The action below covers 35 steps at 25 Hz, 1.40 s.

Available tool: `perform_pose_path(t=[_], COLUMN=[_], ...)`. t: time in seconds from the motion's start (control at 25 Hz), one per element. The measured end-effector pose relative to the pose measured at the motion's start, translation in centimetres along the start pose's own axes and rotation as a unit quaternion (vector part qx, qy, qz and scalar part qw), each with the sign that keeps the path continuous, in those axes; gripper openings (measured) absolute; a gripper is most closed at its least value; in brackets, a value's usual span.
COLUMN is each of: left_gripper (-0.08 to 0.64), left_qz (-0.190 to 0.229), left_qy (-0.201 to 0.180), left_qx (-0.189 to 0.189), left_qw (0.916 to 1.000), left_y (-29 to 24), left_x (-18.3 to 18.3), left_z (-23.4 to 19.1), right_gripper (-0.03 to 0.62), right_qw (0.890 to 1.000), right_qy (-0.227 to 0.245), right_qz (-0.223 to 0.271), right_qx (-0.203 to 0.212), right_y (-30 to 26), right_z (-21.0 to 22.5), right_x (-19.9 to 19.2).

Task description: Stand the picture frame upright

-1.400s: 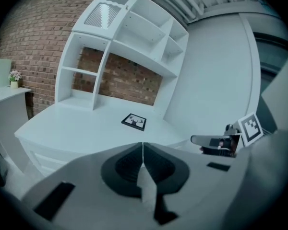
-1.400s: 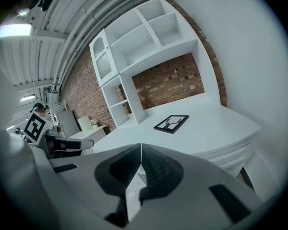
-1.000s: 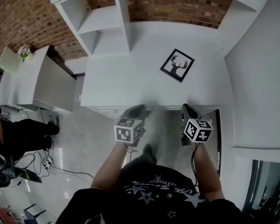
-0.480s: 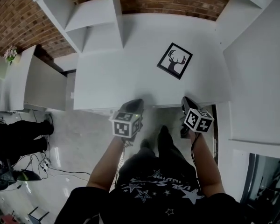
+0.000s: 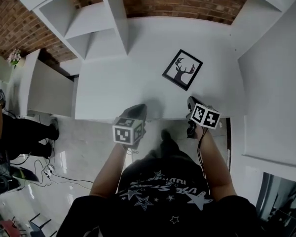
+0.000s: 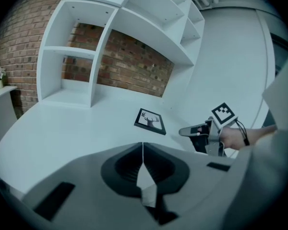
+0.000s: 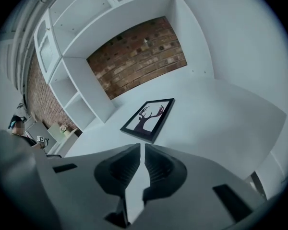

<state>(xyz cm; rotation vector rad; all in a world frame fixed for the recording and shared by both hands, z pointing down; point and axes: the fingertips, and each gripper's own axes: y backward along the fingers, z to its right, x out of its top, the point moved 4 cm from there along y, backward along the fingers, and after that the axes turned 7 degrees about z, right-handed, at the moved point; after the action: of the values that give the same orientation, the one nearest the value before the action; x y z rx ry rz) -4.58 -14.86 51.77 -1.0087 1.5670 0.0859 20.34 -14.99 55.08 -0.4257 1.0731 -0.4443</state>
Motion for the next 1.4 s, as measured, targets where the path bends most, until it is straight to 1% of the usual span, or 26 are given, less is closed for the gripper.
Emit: perform_pose_path(t=[0.12,0.2,0.24,0.52,0.72,1.04,1.2,1.4], left_gripper=[0.018,0.018,0.018,0.018,0.018,0.018,0.018,0.018], left_qz=[-0.006,-0.008,-0.009,-0.015,-0.019,-0.024,-0.024,-0.027], left_qy=[0.005,0.01,0.012,0.023,0.023,0.019,0.016,0.033], left_qx=[0.008,0.013,0.013,0.024,0.034,0.045,0.049,0.062], left_qw=[0.9999,0.9998,0.9998,0.9993,0.999,0.9985,0.9984,0.9972], left_y=[-1.6,-2.6,-3.2,-5.3,-6.3,-6.4,-6.8,-6.9], left_x=[1.1,1.5,1.6,2.1,2.2,2.9,2.9,1.9], left_z=[0.0,0.0,-0.1,-0.5,-0.9,-0.8,-0.5,-0.5], right_gripper=[0.033,0.084,0.098,0.101,0.124,0.127,0.137,0.135], right_qw=[1.0,1.0,0.999,0.999,0.998,0.994,0.994,0.995], right_qy=[-0.012,-0.02,-0.022,-0.026,-0.019,0.04,0.042,0.035], right_qz=[-0.011,-0.019,-0.022,-0.041,-0.053,-0.077,-0.084,-0.083], right_qx=[0.0,0.005,0.008,-0.001,-0.012,-0.07,-0.063,-0.051], right_y=[-2.0,-3.2,-3.7,-7.1,-8.8,-10.0,-10.7,-10.8], right_z=[0.9,1.3,1.5,2.4,2.7,3.4,3.9,4.3], right_x=[0.9,1.3,1.5,2.8,3.3,3.5,3.3,3.2])
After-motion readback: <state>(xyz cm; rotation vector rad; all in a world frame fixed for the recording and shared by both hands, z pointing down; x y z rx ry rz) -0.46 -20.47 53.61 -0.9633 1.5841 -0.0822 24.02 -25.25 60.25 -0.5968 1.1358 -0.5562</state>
